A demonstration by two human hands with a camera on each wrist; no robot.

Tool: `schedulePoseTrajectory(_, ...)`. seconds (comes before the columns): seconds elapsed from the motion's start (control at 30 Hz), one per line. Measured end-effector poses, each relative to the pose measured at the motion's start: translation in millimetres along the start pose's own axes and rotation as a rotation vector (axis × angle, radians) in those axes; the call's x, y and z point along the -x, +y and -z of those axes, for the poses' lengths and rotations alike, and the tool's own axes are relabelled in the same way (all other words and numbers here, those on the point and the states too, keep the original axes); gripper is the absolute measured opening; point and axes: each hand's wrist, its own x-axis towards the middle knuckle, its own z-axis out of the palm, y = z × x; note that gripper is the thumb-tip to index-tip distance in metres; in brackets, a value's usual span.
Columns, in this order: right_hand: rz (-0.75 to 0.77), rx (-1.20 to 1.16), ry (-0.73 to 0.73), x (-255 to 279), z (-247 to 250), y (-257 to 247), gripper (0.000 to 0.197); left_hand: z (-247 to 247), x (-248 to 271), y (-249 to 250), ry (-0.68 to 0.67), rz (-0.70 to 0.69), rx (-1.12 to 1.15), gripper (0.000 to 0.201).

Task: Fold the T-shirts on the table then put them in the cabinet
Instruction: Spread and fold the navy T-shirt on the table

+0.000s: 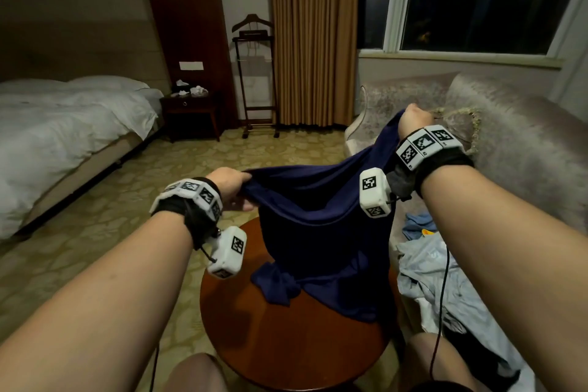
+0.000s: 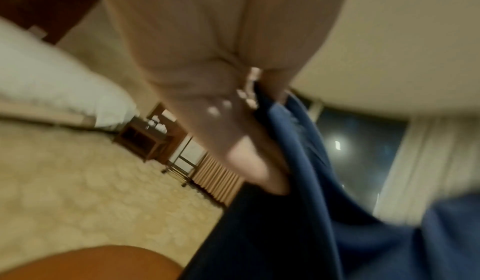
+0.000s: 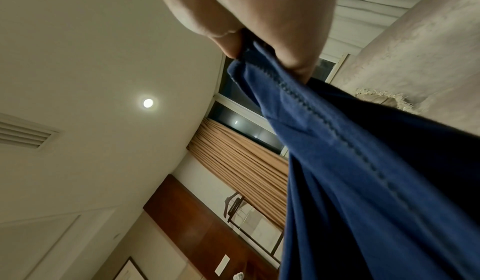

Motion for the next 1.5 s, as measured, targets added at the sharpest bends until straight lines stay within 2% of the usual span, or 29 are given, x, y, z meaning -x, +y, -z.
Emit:
schedulePoseTrajectory(0.13,0.01,0.239,0.028,-0.3,15.5,-3.0,0.037,11.6,23.0,15.4,-0.191,-0.165,0.341,0.019)
schedulePoseTrajectory(0.2,0.03,0.39,0.014,2.0,23.7,-2.5,0.036,20.3,30.8,22.6,-0.211,-0.222,0.497,0.021)
schedulePoseTrajectory(0.3,0.078,0.498,0.018,9.3,35.6,0.1,0.038,29.7,42.3,34.4,-0.149,-0.259,0.643,0.023)
schedulePoseTrajectory(0.37,0.09,0.584,0.008,16.7,42.8,-1.8,0.039,37.5,43.7,41.2,-0.055,-0.256,0.692,0.019)
schedulePoseTrajectory(0.43,0.097,0.619,-0.015,20.8,51.8,-4.4,0.038,47.7,45.7,47.1,0.063,-0.246,0.739,0.026)
schedulePoseTrajectory(0.5,0.09,0.506,0.01,20.6,58.8,-6.1,0.033,58.1,51.5,55.7,0.172,-0.261,0.8,0.028)
schedulePoseTrajectory(0.57,0.094,0.296,0.02,12.8,62.6,-9.0,0.029,63.9,62.2,65.4,0.215,-0.287,0.875,0.032)
schedulePoseTrajectory(0.6,0.089,0.131,0.032,14.9,62.9,-11.7,0.025,64.8,67.5,71.2,0.204,-0.296,0.929,0.038)
schedulePoseTrajectory(0.63,0.047,-0.131,0.018,16.1,61.2,-16.3,0.017,66.3,72.6,76.3,0.178,-0.314,0.965,0.043)
schedulePoseTrajectory(0.7,-0.023,-0.666,-0.113,29.3,60.2,-28.6,0.016,70.3,81.1,86.2,0.099,-0.345,0.969,0.05)
schedulePoseTrajectory(0.77,0.007,-0.93,-0.204,42.2,60.5,-41.3,0.02,73.4,90.2,97.9,0.023,-0.391,0.937,0.055)
schedulePoseTrajectory(0.87,-0.031,-1.111,-0.243,39.1,56.9,-52.9,0.022,80.4,92.5,113.6,-0.006,-0.419,0.931,0.056)
schedulePoseTrajectory(0.97,-0.035,-1.051,-0.228,30.5,44.2,-55.1,0.022,82.5,80.3,118.9,0.004,-0.407,0.909,0.055)
schedulePoseTrajectory(1.03,-0.1,-1.027,-0.248,23.0,30.0,-48.3,0.02,77.1,66.5,115.1,0.016,-0.369,0.873,0.055)
schedulePoseTrajectory(1.27,-0.264,-0.988,-0.295,-25.2,-39.0,-11.8,0.021,60.5,-27.6,82.0,0.046,-0.189,0.831,0.054)
schedulePoseTrajectory(1.4,-0.138,-0.866,-0.305,-42.1,-66.9,-27.8,0.05,51.1,-56.6,95.7,0.011,-0.196,0.849,0.057)
schedulePoseTrajectory(1.5,-0.057,-0.911,-0.317,-57.9,-74.8,-58.8,0.049,53.4,-60.5,126.3,-0.107,-0.297,0.914,0.057)
